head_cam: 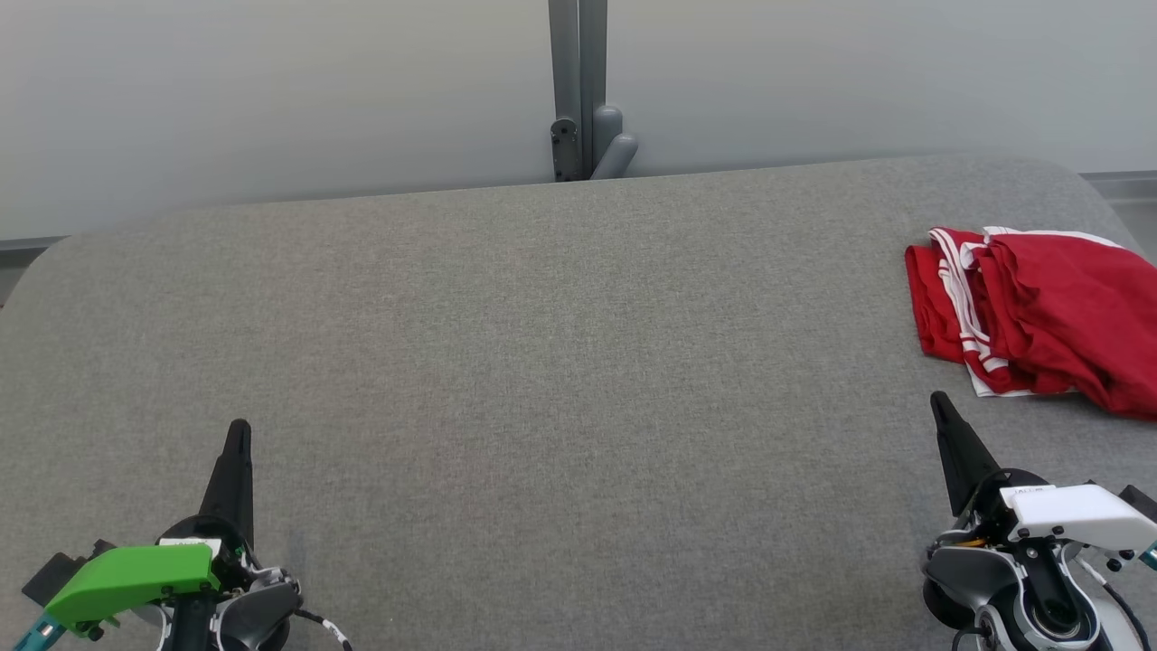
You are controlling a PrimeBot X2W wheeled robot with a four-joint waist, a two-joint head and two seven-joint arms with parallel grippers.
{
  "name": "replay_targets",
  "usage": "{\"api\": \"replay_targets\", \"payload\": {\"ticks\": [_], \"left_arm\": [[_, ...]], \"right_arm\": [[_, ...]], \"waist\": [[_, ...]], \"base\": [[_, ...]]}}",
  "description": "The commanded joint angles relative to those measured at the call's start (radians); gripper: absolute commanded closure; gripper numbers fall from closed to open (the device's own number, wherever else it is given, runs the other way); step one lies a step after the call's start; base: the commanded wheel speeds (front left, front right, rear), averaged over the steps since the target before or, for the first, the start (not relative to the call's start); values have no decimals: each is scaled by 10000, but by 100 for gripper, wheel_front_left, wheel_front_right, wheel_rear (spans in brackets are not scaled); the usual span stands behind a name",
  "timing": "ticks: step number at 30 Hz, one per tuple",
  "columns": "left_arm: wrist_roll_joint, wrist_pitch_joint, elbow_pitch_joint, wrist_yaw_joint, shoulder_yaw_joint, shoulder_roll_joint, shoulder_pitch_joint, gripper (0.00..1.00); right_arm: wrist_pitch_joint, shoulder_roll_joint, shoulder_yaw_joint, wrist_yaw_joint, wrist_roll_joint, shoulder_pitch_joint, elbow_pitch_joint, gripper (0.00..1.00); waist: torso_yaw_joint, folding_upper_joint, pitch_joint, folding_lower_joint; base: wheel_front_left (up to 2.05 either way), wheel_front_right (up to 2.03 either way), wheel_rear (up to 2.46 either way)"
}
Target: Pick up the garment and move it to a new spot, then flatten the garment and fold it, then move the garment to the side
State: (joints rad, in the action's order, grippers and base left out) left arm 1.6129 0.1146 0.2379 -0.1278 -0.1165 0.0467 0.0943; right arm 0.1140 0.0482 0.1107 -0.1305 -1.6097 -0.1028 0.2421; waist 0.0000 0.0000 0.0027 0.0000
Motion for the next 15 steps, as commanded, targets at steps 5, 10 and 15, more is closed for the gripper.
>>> {"api": "replay_targets", "payload": {"ticks": [5, 10, 15], "left_arm": [[14, 50, -11, -61, -19, 67, 155, 100], [14, 50, -11, -61, -19, 67, 155, 100], [14, 50, -11, -61, -19, 67, 155, 100]], "right_arm": [[10, 37, 7, -4, -77, -37, -48, 100], [10, 37, 6, -4, -77, -37, -48, 100], [10, 37, 6, -4, -77, -37, -48, 100]], "waist": [[0, 0, 0, 0], [0, 0, 0, 0], [0, 0, 0, 0]], "base": [[0, 0, 0], [0, 0, 0], [0, 0, 0]]}}
